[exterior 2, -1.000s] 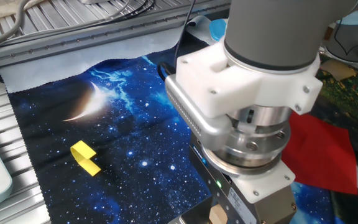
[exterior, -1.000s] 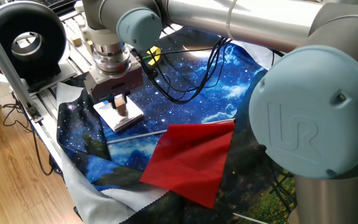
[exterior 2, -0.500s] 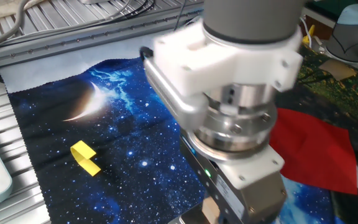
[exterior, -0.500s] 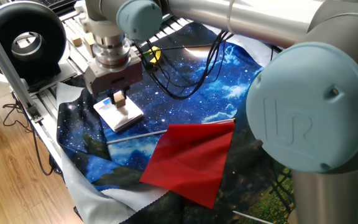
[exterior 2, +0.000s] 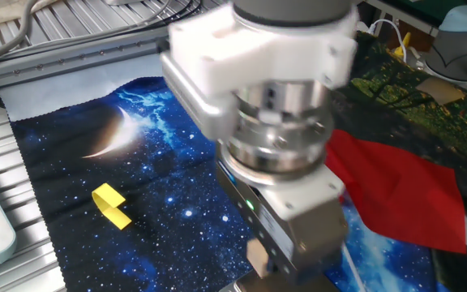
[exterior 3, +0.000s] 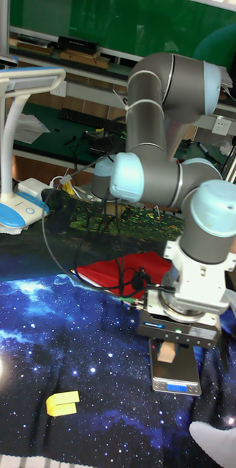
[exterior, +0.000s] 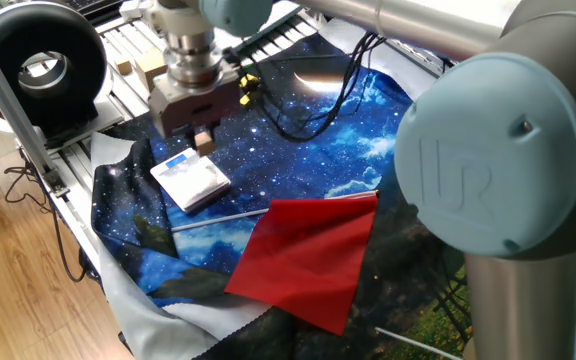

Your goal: Remove the object from the scale

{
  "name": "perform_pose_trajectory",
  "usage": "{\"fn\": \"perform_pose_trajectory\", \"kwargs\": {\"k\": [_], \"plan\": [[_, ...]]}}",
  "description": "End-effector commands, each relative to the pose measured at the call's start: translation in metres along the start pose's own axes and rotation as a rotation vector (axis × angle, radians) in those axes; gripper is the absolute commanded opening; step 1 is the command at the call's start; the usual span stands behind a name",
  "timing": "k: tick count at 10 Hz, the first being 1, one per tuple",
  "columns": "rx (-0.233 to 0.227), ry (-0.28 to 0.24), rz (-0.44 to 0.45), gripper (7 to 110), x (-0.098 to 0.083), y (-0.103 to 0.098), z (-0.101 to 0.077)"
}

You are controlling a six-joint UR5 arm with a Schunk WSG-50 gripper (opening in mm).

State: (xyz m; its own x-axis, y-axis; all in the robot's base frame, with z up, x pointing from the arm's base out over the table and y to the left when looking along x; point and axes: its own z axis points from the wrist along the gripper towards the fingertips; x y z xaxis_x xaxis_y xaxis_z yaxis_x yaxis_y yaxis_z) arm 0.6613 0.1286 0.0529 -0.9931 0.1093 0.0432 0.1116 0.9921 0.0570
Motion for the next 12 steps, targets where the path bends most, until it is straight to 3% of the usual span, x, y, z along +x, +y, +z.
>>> {"fn": "perform_pose_trajectory", "kwargs": {"k": [1,5,9,12], "plan": [[-0.008,0.007,-0.022,7,-0.005,-0.032,-0.011],[-0.011,0.007,-0.051,7,-0.002,-0.065,-0.020],[0.017,-0.003,-0.075,7,0.002,-0.093,-0.014],[-0.008,-0.050,-0.105,7,-0.011,-0.082,-0.001]]}}
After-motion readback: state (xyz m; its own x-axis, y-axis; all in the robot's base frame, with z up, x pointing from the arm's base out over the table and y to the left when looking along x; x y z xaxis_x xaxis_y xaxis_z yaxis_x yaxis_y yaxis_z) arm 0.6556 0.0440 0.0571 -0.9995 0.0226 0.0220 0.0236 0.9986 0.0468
